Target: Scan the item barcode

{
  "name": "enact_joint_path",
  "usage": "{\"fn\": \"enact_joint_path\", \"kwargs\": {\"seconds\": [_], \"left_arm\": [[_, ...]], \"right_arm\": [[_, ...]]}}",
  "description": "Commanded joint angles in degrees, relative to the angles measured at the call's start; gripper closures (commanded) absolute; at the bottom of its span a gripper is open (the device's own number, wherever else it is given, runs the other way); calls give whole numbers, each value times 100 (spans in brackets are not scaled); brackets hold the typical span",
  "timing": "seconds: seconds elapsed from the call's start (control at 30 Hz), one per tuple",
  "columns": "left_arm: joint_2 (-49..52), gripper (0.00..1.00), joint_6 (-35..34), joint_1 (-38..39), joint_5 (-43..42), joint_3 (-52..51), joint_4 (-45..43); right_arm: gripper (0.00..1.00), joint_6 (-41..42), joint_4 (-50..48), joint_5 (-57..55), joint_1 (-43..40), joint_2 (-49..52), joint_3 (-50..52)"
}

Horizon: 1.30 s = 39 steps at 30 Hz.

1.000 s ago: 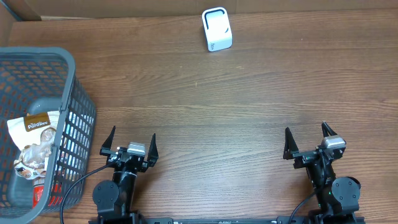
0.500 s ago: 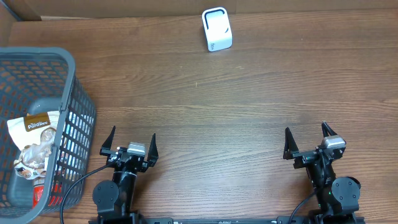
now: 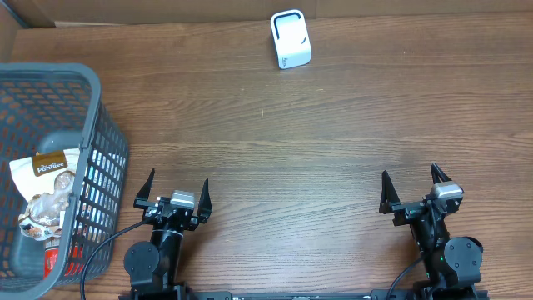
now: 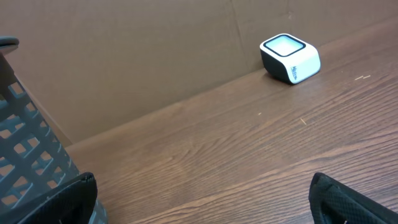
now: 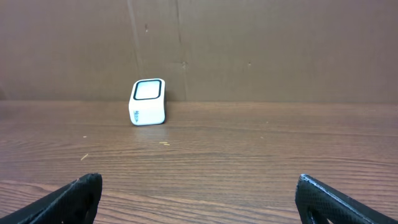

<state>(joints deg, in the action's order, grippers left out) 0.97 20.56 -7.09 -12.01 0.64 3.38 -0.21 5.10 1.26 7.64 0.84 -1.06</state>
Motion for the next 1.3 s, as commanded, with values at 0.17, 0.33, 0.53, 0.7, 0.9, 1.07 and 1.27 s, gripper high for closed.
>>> {"fn": "enact_joint_path", "kwargs": {"seconds": [0.17, 0.33, 0.53, 0.7, 0.9, 1.07, 1.27], "left_arm": [[-72, 0, -22, 37, -4, -37, -20], [-72, 0, -22, 37, -7, -37, -20], [-70, 0, -22, 37, -7, -37, -20], [-72, 1, -22, 37, -4, -37, -20], [-70, 1, -20, 37, -4, -37, -22], [-70, 1, 20, 37, -7, -37, -22], [-70, 1, 22, 37, 37, -37, -20]], "right_arm": [[0, 22, -44, 7, 39, -68, 61], [0, 22, -44, 7, 39, -68, 61], [0, 22, -44, 7, 39, -68, 61], [0, 22, -44, 7, 39, -68, 61], [0, 22, -44, 9, 39, -68, 61], [0, 26, -50, 33, 39, -68, 61], [0, 24, -70, 203, 39, -68, 61]]}}
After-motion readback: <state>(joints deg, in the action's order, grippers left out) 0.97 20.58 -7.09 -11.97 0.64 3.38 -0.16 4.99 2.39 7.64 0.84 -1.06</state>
